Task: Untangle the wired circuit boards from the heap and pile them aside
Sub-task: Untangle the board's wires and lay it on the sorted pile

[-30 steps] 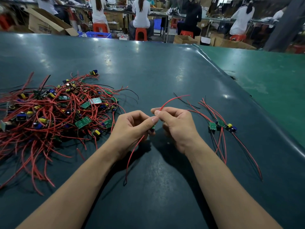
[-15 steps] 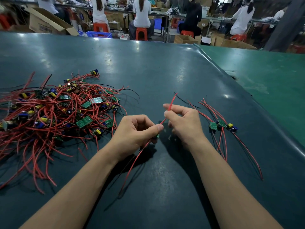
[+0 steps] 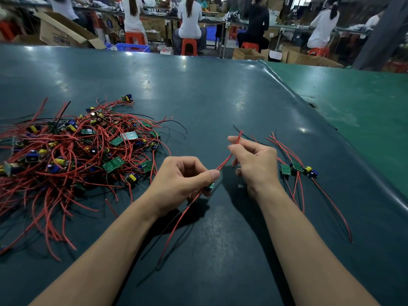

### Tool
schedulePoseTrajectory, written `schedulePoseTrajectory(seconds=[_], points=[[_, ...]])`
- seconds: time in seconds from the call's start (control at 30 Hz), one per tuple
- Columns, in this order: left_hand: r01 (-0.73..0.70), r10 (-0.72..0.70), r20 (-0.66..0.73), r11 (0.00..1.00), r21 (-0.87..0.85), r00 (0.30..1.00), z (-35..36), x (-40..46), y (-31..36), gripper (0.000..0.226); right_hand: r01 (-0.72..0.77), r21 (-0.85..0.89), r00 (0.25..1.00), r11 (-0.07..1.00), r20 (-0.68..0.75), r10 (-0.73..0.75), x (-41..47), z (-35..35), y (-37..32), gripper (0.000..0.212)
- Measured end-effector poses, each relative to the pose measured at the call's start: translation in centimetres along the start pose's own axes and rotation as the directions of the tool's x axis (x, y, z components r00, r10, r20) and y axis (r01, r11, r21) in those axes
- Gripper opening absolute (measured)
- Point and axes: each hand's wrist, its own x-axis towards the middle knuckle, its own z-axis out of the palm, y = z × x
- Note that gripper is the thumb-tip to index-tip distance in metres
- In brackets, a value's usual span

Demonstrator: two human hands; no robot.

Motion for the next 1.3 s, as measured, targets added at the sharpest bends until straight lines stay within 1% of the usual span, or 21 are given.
schedulePoseTrajectory(seconds=[0.17,0.23,0.33,0.43,0.5,0.57,0.63,0.67,0.7,0.73,0.8,0.87,0.9,0.93,0.97,1.07,1.1,1.13,1.2,1.27,1.3], points=[[0.007,-0.007,0.018,1.000,0.011,1.000,-0.1,0.1,-0.1,0.024,-0.004,0.050,0.997,0.999,-0.073,0.008,0.5,-0.4,0.1,0.014],[0.008,-0.008,0.020,1.000,0.004,1.000,-0.1,0.1,-0.2,0.023,0.013,0.073,0.995,0.997,-0.101,-0.006,0.5,-0.4,0.0,0.007],[0.003,-0.003,0.021,1.000,-0.018,1.000,-0.3,0.2,-0.2,0.025,0.002,0.146,0.989,0.989,-0.147,0.020,0.7,-0.7,-0.1,0.011],[0.005,-0.005,0.032,1.000,-0.017,0.999,-0.2,0.2,-0.2,0.027,0.000,0.111,0.990,0.994,-0.142,0.016,0.8,-0.7,0.2,0.010],[0.010,-0.010,0.033,1.000,-0.004,0.999,-0.2,0.2,-0.3,0.024,0.056,0.048,0.992,0.997,-0.114,-0.050,0.8,-0.6,0.4,0.016],[0.006,-0.006,0.024,1.000,-0.008,1.000,-0.3,0.3,-0.5,0.024,0.100,0.025,0.991,0.995,-0.094,-0.098,0.9,-0.6,0.5,0.019],[-0.007,0.007,-0.001,1.000,-0.023,1.000,-0.4,0.3,-0.5,0.025,0.071,0.051,0.995,0.996,-0.078,-0.066,0.9,-0.7,0.3,0.011],[-0.013,0.012,-0.016,0.999,-0.041,1.000,-0.4,0.3,-0.4,0.023,0.010,0.091,0.999,0.996,-0.047,-0.006,0.8,-0.8,0.1,0.004],[-0.020,0.017,-0.034,0.998,-0.066,0.999,-0.3,0.4,-0.4,0.021,-0.081,0.124,0.997,0.989,0.008,0.081,0.8,-0.9,-0.1,0.011],[-0.029,0.023,-0.060,0.996,-0.089,0.998,-0.3,0.4,-0.4,0.020,-0.189,0.128,0.980,0.974,0.091,0.179,0.7,-1.1,-0.3,0.026],[-0.052,0.039,-0.135,0.994,-0.096,0.990,-0.2,0.6,-0.4,0.021,-0.363,0.069,0.896,0.929,0.298,0.328,0.3,-1.5,-0.9,0.055],[-0.062,0.046,-0.187,0.995,-0.083,0.981,-0.1,0.7,-0.5,0.022,-0.447,-0.017,0.775,0.894,0.491,0.397,-0.4,-1.4,-1.2,0.078],[-0.065,0.047,-0.197,0.994,-0.086,0.979,0.0,0.7,-0.5,0.022,-0.464,-0.040,0.733,0.885,0.544,0.409,-0.7,-1.2,-1.2,0.084],[-0.071,0.052,-0.201,0.994,-0.089,0.978,0.0,0.7,-0.4,0.022,-0.479,-0.033,0.718,0.877,0.561,0.413,-0.9,-0.9,-1.2,0.084],[-0.074,0.055,-0.203,0.994,-0.085,0.978,0.0,0.7,-0.4,0.022,-0.497,0.000,0.728,0.867,0.544,0.417,-1.0,-0.6,-1.1,0.073],[-0.075,0.055,-0.224,0.994,-0.084,0.973,-0.1,0.8,-0.4,0.021,-0.512,0.169,0.825,0.842,0.369,0.428,-0.7,-0.2,-1.1,0.034],[-0.079,0.054,-0.244,0.992,-0.097,0.968,-0.1,0.8,-0.4,0.021,-0.501,0.216,0.848,0.838,0.314,0.426,-0.6,-0.2,-1.1,0.028],[-0.087,0.057,-0.270,0.991,-0.102,0.961,-0.1,0.9,-0.4,0.021,-0.489,0.236,0.862,0.840,0.278,0.424,-0.5,-0.3,-1.0,0.026],[-0.100,0.069,-0.325,0.992,-0.079,0.943,-0.2,1.1,-0.4,0.021,-0.461,0.162,0.874,0.872,0.250,0.416,-0.6,-0.2,-1.0,0.029],[-0.107,0.080,-0.356,0.993,-0.058,0.931,-0.1,1.2,-0.5,0.020,-0.416,0.040,0.879,0.908,0.273,0.391,-0.9,0.0,-1.0,0.033],[-0.110,0.086,-0.353,0.993,-0.049,0.932,-0.1,1.2,-0.5,0.019,-0.388,-0.006,0.876,0.921,0.309,0.371,-1.0,0.1,-1.1,0.034]])
